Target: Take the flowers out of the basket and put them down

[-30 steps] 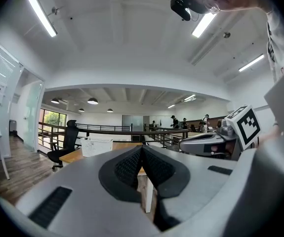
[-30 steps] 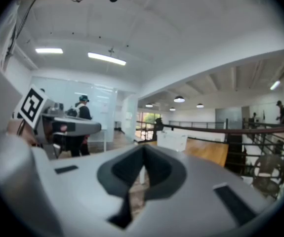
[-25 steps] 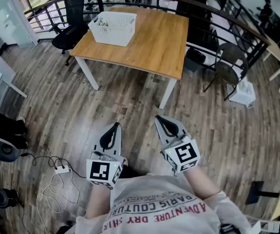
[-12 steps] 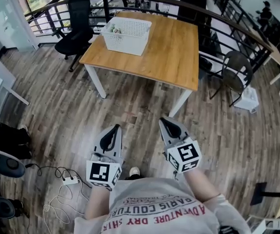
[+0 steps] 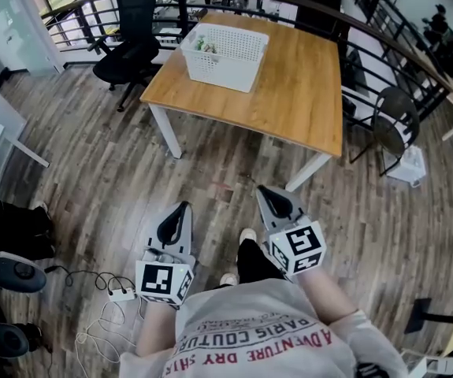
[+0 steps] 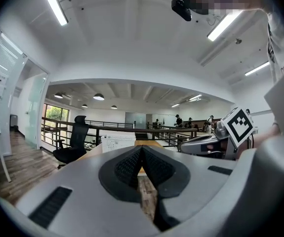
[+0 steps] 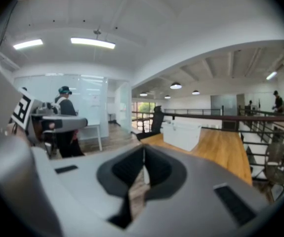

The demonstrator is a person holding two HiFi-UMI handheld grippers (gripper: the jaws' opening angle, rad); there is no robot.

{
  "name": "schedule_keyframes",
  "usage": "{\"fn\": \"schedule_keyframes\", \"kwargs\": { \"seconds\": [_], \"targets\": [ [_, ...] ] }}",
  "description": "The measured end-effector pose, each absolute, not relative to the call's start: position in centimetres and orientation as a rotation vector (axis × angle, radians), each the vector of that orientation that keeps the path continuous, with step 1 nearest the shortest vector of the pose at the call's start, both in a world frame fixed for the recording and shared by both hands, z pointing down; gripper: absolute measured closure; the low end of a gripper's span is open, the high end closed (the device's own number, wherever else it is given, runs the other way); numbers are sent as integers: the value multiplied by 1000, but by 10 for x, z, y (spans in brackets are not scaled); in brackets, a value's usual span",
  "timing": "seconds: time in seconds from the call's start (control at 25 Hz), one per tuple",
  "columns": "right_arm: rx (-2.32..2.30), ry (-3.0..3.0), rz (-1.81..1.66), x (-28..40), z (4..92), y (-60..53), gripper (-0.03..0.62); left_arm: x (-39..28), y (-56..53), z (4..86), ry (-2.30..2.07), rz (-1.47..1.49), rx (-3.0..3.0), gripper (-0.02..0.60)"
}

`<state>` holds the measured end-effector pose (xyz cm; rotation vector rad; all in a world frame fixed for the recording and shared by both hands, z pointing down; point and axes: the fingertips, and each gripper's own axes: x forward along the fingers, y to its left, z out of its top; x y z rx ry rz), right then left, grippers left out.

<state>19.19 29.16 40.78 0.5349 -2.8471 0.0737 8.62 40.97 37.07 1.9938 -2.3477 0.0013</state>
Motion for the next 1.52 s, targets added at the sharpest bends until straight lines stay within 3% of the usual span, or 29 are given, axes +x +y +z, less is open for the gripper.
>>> {"fn": "schedule_keyframes", "kwargs": {
  "seconds": [0.36,0.72,1.28,1.52],
  "targets": [
    [441,-2852,71,101,422,208,565,3,337,381,-2405,-3,1907,555],
    [399,-2869,83,0,415,69,565,-95,192,377,-2403,-4,1883,555],
    [485,-2834,90,-81,415,-76,565,-183,45,378,-2340,10,1940,555],
    [542,-2737,152,-122,390,-154,565,-237,-55,342,-2223,33,2036,555]
  ]
}}
